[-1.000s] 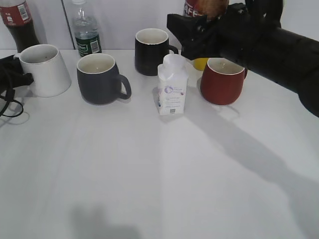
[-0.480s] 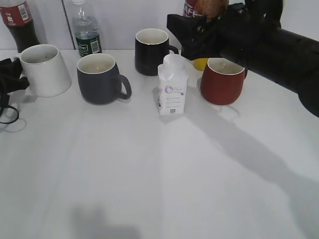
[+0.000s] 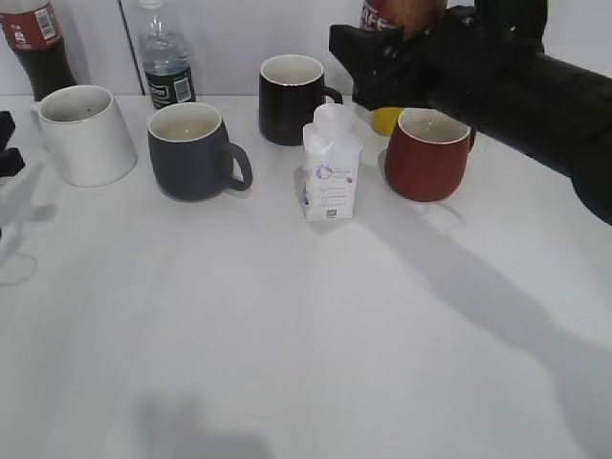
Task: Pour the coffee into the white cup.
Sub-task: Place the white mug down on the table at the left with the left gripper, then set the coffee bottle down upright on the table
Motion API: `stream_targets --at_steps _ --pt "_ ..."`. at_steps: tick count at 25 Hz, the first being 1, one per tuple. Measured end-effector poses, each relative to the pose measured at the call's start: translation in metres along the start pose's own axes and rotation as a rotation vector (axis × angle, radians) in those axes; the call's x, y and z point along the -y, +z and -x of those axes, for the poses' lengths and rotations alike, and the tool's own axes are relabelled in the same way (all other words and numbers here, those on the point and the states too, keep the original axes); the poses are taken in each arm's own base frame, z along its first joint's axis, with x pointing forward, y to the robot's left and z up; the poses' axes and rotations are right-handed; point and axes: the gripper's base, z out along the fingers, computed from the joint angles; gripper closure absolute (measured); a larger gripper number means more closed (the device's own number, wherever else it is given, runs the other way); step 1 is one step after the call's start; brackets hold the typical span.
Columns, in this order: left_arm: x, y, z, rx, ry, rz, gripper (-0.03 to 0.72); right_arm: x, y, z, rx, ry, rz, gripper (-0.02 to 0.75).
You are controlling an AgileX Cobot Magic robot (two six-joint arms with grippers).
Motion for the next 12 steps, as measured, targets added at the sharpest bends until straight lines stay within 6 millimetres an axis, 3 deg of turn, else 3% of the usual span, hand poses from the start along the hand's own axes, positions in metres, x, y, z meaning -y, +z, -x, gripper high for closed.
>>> stream_targets --at_steps 12 --pt "0.06 -0.058 0.089 -0.025 0.14 -0.116 0.441 0.029 -0.004 0.002 0.009 -0.085 -0.242 0.21"
